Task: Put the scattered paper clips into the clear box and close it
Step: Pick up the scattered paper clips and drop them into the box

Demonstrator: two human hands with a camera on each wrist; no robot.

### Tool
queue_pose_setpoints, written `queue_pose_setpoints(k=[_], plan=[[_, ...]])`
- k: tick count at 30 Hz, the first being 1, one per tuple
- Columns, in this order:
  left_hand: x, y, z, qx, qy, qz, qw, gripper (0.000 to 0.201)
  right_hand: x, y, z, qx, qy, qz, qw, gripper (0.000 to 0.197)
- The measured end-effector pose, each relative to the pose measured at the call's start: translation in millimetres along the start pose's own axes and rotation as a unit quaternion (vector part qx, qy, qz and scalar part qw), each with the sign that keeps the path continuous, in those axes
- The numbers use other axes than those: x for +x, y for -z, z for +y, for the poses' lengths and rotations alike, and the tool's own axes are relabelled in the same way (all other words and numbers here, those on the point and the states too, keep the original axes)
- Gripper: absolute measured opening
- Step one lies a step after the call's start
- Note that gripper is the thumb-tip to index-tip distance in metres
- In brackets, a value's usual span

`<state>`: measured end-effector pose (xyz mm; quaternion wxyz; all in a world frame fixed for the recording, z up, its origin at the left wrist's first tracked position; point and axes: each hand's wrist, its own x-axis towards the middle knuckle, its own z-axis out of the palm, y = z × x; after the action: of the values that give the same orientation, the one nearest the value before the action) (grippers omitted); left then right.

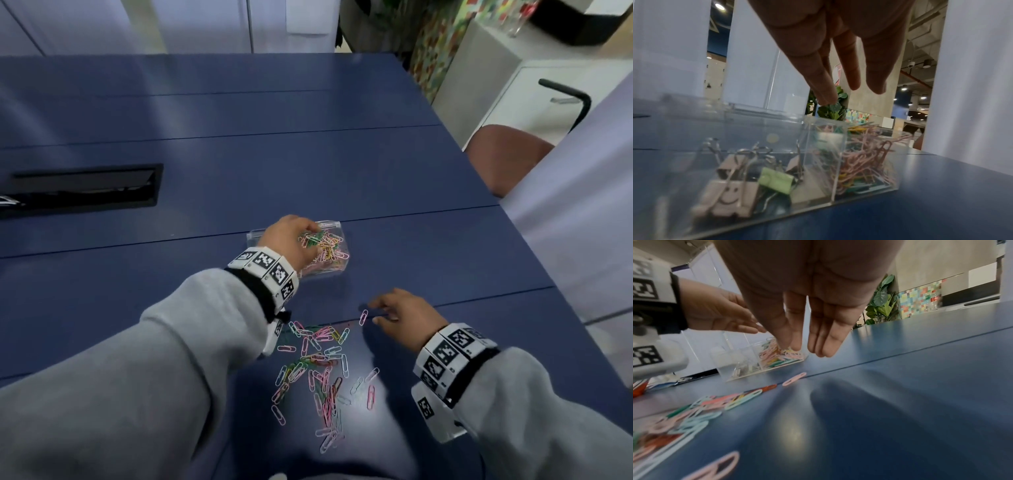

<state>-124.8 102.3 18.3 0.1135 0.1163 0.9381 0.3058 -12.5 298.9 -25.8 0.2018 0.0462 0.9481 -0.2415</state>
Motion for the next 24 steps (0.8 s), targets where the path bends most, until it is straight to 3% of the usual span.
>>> queue_pose_setpoints(k=[2,4,8,11,13,19,24], plan=[[-20,1,-7,0.007,-0.02,-0.036,0.999,0.032,-2,-4,-4,-0.023,0.002,-0.031,0.999,0.043],[-43,-2,-17,0.045,-0.032,-0.11,0.992,0.036,-2,-9,-9,-0.043,0.006,-0.06,0.997,0.053],[-86,-23,-43,0.136,-0.036,-0.248,0.959,0.068,-5,-23,-23,-0.106,0.033,-0.087,0.99,0.061],[-111,-41,-53,0.179,-0.028,-0.292,0.939,0.094,-14,-35,-36,-0.131,0.071,-0.104,0.983,0.063],[-120,-48,-55,0.195,-0.036,-0.285,0.938,0.099,-21,-42,-44,-0.137,0.093,-0.116,0.979,0.065],[-124,-55,-55,0.226,-0.063,-0.259,0.937,0.077,-36,-56,-47,-0.153,0.134,-0.135,0.97,0.072],[-125,-56,-53,0.199,-0.042,-0.255,0.945,0.051,-43,-61,-52,-0.14,0.123,-0.122,0.975,0.049]])
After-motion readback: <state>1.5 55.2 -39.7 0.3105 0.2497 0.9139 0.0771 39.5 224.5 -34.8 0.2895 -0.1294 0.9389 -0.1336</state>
